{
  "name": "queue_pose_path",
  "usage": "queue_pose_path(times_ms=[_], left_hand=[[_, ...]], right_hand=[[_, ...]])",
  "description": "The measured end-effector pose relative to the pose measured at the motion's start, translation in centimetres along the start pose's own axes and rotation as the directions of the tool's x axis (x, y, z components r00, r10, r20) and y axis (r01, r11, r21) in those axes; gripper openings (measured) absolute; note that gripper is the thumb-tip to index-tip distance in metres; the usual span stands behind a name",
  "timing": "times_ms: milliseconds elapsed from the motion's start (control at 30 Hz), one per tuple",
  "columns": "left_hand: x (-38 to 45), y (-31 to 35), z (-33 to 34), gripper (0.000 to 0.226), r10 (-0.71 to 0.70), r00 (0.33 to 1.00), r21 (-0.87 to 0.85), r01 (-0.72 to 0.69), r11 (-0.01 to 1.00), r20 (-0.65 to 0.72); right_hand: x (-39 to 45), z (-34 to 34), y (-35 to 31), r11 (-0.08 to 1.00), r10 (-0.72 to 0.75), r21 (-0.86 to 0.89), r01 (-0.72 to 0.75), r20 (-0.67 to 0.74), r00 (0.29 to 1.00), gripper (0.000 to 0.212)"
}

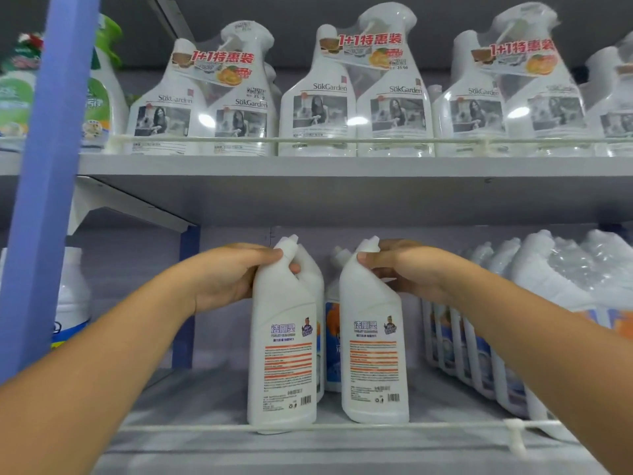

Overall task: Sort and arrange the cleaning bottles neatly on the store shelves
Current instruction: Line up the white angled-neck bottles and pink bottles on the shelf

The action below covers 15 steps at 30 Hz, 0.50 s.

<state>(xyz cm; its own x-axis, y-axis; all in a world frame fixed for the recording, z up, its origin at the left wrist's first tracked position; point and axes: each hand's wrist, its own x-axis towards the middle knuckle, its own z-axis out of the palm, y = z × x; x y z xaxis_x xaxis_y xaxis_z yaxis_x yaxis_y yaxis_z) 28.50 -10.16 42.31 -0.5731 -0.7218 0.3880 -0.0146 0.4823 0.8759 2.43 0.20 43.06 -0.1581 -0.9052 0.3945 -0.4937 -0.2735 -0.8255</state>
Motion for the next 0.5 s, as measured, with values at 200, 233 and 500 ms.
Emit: queue_pose_path(times_ms=[200, 233, 500], left_hand=[[-0.4, 0.6, -0.3, 0.034, -0.012, 0.999, 0.093, 0.016, 0.996, -0.045], [-0.5, 0.7, -0.3, 0.034, -0.014, 0.998, 0.093, 0.02, 0.995, -0.065], [-1.4, 0.4, 3.0, 0.039, 0.162, 0.926, 0.284, -0.063, 0.957, -0.341]], right_hand=[[0.4, 0.5, 0.1, 0.997, -0.028, -0.078, 0.025, -0.036, 0.999, 0.033], [0.3, 0.7, 0.0, 0.994, -0.035, -0.101, 0.029, -0.06, 0.998, 0.036], [1.0, 3.2, -0.1, 0.879, -0.262, -0.464, 0.112, -0.273, 0.926, 0.04]])
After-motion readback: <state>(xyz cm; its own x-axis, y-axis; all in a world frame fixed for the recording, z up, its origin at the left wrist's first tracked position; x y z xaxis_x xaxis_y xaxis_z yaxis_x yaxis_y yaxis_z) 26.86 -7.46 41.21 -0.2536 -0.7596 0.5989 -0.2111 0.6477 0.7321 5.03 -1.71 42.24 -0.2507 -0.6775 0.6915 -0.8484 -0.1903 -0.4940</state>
